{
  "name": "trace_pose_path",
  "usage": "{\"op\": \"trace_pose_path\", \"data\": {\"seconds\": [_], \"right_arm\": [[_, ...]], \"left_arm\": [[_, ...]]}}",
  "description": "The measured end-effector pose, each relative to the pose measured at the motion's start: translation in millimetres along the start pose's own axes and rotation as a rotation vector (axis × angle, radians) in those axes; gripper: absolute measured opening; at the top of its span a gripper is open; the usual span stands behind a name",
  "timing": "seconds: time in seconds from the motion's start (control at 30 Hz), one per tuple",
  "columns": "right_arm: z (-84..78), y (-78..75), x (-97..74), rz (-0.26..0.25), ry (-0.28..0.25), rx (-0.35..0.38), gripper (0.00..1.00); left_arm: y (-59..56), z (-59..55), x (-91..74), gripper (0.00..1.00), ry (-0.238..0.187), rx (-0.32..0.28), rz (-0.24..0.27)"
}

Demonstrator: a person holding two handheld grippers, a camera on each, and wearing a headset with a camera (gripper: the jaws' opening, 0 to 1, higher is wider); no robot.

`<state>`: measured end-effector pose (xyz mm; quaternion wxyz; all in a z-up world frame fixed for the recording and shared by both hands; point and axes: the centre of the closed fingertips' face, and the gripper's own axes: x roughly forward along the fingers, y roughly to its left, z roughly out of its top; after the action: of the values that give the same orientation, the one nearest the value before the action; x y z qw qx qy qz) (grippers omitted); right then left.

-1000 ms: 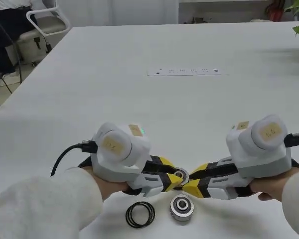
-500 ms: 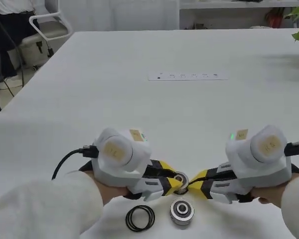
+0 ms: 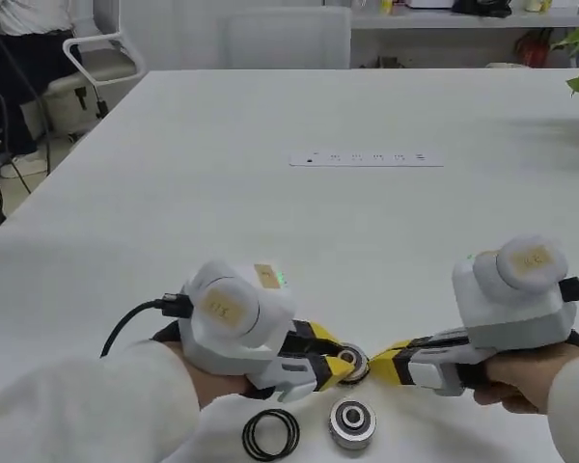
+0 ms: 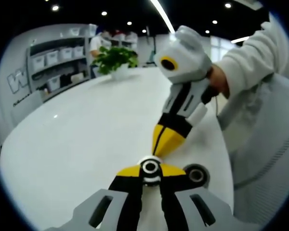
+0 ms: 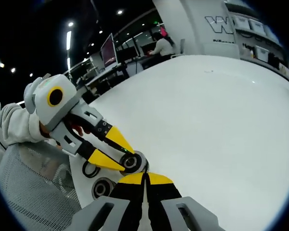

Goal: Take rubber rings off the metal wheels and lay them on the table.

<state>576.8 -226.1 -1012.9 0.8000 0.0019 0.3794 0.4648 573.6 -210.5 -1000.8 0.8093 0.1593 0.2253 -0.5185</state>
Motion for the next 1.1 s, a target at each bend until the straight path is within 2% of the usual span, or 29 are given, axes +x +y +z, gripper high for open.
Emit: {"op": "trace_pose_path", "data": {"seconds": [0.03, 0.07, 0.1, 0.2, 0.27, 0.53, 0.93, 1.1], "right_arm": [[0.7, 0.2, -0.6, 0.004, -0.004, 0.013, 0.00], [5.5, 2.6, -0.9, 0.018, -0.032, 0.045, 0.00], [6.0, 2.9, -1.5, 0.023, -0.028, 0.050, 0.00], [5.1, 5.7, -1.4, 0.010, -0.019, 0.024, 0.00], [6.8, 8.4, -0.7, 0.024, -0.023, 0.038, 0.00], [7.9, 10.1, -0.7, 0.005, -0.014, 0.019, 0.00], [10.8, 14.6, -0.5, 0.014, -0.018, 0.026, 0.00], [11.0, 19.0, 0.3, 0.024, -0.015, 0.000, 0.00]], "left_arm": [[0.1, 0.1, 0.1, 0.14, 0.000, -0.001, 0.000], [0.2, 0.0, 0.0, 0.14, -0.001, 0.000, 0.001], [0.3, 0.0, -0.1, 0.14, -0.002, 0.000, 0.004], [0.1, 0.2, -0.3, 0.14, -0.005, 0.003, 0.007], [0.5, 0.3, -0.1, 0.14, -0.005, 0.006, 0.007], [0.8, 0.2, -0.1, 0.13, -0.007, 0.012, 0.012], [1.0, -0.2, -0.7, 0.13, -0.011, 0.016, 0.013], [-0.4, 0.0, 0.1, 0.14, -0.012, 0.019, 0.010]]}}
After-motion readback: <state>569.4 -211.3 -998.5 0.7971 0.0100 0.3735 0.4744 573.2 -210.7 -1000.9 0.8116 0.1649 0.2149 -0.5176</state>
